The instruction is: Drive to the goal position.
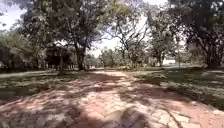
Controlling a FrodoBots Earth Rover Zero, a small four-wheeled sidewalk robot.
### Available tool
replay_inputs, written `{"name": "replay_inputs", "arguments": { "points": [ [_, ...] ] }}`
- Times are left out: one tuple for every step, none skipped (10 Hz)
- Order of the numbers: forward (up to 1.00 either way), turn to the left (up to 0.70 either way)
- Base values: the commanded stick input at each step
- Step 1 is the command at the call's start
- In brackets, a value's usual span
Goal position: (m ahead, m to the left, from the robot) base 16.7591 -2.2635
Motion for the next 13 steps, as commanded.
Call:
{"name": "replay_inputs", "arguments": {
  "points": [
    [0.7, -0.35],
    [0.7, -0.29],
    [0.7, -0.11],
    [0.7, 0.0],
    [0.7, 0.0],
    [0.7, 0.0],
    [0.7, 0.0],
    [0.7, 0.0],
    [0.7, 0.0],
    [0.7, 0.0],
    [0.7, 0.0],
    [0.7, 0.0],
    [0.7, 0.0]
  ]
}}
